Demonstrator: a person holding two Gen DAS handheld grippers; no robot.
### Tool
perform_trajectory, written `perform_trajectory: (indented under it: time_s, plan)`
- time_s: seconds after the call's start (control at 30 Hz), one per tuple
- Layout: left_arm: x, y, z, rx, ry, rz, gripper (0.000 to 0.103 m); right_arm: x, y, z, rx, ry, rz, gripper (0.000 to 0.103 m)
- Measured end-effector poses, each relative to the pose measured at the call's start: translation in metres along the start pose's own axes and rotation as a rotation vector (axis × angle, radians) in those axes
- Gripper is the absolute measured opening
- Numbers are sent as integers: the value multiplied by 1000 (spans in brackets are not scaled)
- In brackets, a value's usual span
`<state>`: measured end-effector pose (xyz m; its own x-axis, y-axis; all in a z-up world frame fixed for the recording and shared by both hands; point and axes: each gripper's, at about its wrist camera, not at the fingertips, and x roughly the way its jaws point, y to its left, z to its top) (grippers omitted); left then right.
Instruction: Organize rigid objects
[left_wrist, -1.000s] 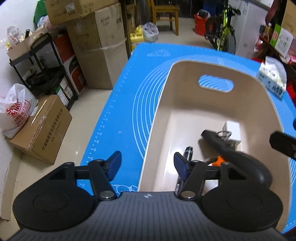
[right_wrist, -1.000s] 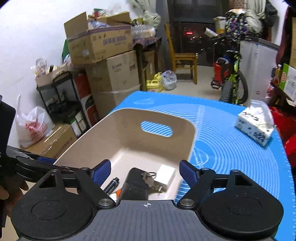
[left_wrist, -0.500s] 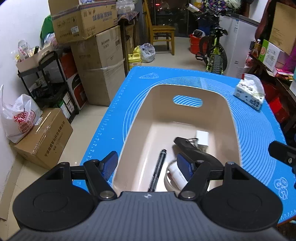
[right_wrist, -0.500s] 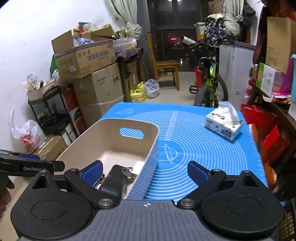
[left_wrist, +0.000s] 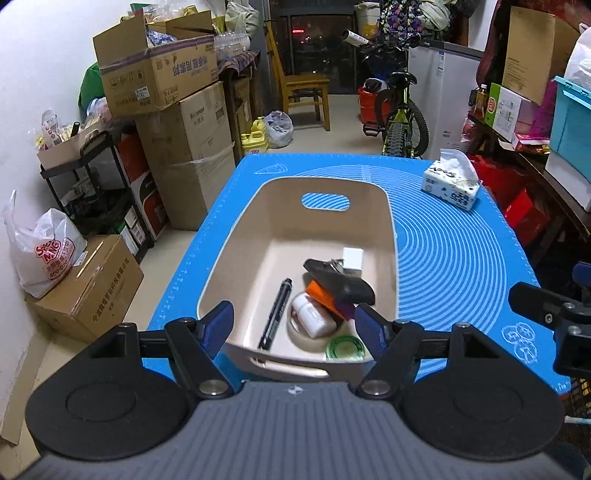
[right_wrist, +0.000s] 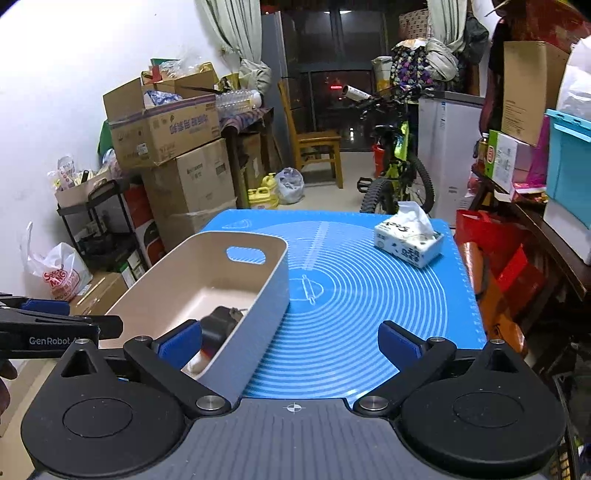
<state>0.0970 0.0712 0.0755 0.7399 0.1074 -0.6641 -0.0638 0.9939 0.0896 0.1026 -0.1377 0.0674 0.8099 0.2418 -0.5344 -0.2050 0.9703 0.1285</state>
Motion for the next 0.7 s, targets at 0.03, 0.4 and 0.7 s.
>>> perform_trajectory:
  time_s: [0.03, 0.4, 0.7]
  plan:
    - [-3, -1, -3, -6, -2, -2, 73, -4, -1, -3, 1, 0, -1, 100]
    - [-23, -13, -45, -46, -11, -19, 73, -40, -18, -43, 24, 17, 6, 100]
    - [-30, -26, -75, -4, -18, -25, 73, -60, -22, -66, 22, -27, -11, 100]
